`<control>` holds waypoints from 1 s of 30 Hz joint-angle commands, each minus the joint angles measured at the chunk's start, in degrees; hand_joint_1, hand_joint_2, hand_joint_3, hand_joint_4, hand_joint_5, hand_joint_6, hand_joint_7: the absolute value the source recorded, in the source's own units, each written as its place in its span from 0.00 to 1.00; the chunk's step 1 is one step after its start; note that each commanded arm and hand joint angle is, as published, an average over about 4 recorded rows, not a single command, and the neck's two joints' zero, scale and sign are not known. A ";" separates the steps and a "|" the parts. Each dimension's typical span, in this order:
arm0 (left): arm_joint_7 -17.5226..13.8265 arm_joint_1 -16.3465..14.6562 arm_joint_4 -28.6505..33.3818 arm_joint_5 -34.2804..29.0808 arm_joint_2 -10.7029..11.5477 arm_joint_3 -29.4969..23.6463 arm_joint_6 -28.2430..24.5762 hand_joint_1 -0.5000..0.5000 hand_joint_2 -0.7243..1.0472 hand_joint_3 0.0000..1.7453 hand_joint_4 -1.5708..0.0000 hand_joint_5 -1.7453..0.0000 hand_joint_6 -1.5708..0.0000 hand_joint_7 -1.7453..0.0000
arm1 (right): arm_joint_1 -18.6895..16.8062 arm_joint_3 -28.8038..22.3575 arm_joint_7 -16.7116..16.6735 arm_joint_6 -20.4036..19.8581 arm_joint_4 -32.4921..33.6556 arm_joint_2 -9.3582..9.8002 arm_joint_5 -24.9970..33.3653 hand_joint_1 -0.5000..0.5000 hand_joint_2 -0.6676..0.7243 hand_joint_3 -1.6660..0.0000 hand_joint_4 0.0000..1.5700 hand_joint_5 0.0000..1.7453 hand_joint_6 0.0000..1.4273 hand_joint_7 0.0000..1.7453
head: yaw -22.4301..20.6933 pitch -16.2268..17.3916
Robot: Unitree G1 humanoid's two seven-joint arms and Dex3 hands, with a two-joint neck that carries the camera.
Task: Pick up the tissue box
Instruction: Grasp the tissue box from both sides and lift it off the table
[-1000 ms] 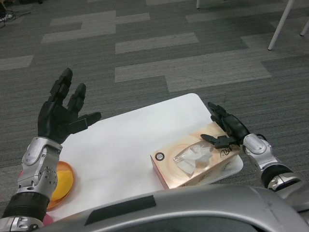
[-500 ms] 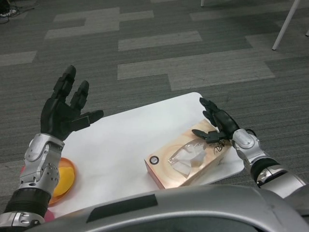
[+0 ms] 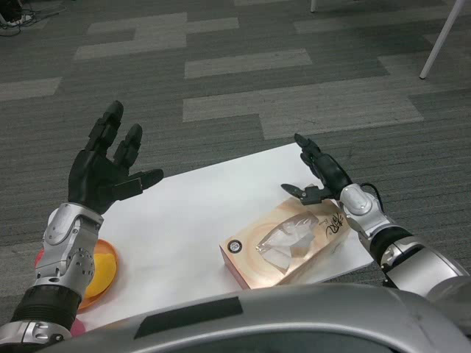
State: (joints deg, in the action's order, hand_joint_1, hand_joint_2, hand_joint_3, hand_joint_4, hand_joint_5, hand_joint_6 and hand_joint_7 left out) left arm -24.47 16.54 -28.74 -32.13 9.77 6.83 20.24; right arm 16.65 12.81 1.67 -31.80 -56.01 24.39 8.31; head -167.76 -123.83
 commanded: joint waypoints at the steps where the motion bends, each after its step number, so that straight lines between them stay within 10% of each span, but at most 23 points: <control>1: -0.14 0.09 0.11 -0.39 0.78 0.00 0.56 1.00 1.00 0.10 1.00 1.00 1.00 1.00 | 1.30 -0.22 -1.12 -0.92 1.48 -0.35 0.81 0.17 0.09 0.57 0.00 0.06 0.00 0.00 | -0.38 -0.02; 30: -0.49 -0.11 -0.70 -1.89 3.42 9.21 -1.39 1.00 1.00 0.10 0.98 1.00 1.00 1.00 | -13.01 -16.10 2.73 -3.93 9.69 7.34 4.44 0.19 0.09 0.57 0.00 0.06 0.00 0.00 | -2.97 1.59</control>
State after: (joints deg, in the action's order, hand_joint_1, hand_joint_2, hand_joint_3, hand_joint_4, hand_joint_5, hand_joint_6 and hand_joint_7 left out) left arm -24.74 16.39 -29.07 -33.21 11.92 14.68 19.74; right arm 4.23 -2.89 3.81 -35.35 -46.99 30.85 12.22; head -170.71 -122.29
